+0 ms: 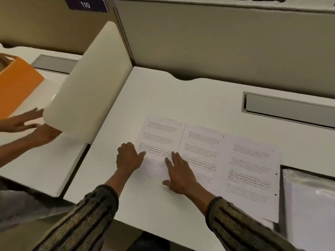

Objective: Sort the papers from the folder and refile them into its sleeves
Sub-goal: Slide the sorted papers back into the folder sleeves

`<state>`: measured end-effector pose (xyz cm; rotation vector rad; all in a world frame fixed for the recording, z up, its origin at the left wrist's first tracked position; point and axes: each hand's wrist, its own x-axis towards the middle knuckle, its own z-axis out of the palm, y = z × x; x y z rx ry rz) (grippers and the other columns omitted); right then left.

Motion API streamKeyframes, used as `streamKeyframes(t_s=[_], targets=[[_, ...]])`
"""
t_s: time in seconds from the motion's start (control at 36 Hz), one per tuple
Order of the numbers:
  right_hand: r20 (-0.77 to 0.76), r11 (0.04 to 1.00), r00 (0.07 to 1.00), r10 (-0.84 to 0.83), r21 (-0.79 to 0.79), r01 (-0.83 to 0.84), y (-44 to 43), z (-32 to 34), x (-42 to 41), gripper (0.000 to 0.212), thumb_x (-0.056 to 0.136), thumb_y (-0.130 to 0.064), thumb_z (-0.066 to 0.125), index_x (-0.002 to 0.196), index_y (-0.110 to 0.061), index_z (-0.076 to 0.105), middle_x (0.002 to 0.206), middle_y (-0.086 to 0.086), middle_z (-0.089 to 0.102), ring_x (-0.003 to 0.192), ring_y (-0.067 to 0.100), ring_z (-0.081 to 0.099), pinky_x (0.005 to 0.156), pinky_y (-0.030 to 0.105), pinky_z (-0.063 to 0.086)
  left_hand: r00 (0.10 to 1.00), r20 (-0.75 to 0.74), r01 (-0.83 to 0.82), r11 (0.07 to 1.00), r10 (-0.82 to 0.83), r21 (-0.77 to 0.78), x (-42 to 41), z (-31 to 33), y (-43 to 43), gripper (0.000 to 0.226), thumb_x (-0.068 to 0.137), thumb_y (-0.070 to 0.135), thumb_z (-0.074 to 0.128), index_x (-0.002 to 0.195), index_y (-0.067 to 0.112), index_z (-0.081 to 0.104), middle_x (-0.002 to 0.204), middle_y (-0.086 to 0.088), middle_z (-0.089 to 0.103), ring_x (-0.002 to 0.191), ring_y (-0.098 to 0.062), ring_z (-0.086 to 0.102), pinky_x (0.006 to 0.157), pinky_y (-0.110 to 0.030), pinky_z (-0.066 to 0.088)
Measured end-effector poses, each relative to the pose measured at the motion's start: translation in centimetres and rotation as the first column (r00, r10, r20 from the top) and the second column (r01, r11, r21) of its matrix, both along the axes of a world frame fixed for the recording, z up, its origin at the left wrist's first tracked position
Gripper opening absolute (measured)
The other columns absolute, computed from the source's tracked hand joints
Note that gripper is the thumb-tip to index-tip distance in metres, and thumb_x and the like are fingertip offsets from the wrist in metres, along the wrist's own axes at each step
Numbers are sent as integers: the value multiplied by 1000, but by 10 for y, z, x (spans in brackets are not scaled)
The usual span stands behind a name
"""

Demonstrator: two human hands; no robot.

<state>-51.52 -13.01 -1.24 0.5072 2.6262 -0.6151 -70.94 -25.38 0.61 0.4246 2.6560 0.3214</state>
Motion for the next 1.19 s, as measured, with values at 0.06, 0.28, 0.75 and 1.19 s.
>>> streamKeyframes(t_s=[0.06,0.28,0.75,1.19], targets=[[18,1000,999,-28,11,28,-5,-3,-8,100,101,-56,57,167,-11,-4,171,19,-19,160,35,-15,129,47,-1,1000,3,5,1000,-5,13,-14,-3,7,74,92,50,77,140,0,53,140,-20,54,133,-37,48,105,-51,49],[51,991,991,-123,61,120,-28,-13,-21,97,99,-52,60,167,-8,6,170,22,-20,160,37,-15,130,46,-5,979,195,-62,997,51,49,-38,-19,30,87,87,58,78,142,-2,48,144,-22,54,134,-40,54,109,-51,50],[19,883,902,-432,-194,428,-20,-6,-27,85,90,-54,72,160,-27,33,175,-7,5,161,15,4,128,37,11,928,317,-226,972,194,65,-70,-21,34,32,80,34,85,93,11,68,98,-9,72,97,-34,67,101,-50,54],[110,-42,86,-990,-818,573,-1,39,10,55,80,-56,85,121,-23,69,108,-1,78,100,16,76,97,48,60,841,511,-246,713,-179,656,-30,120,20,8,97,15,77,104,14,79,95,-1,82,89,-22,79,82,-38,62]])
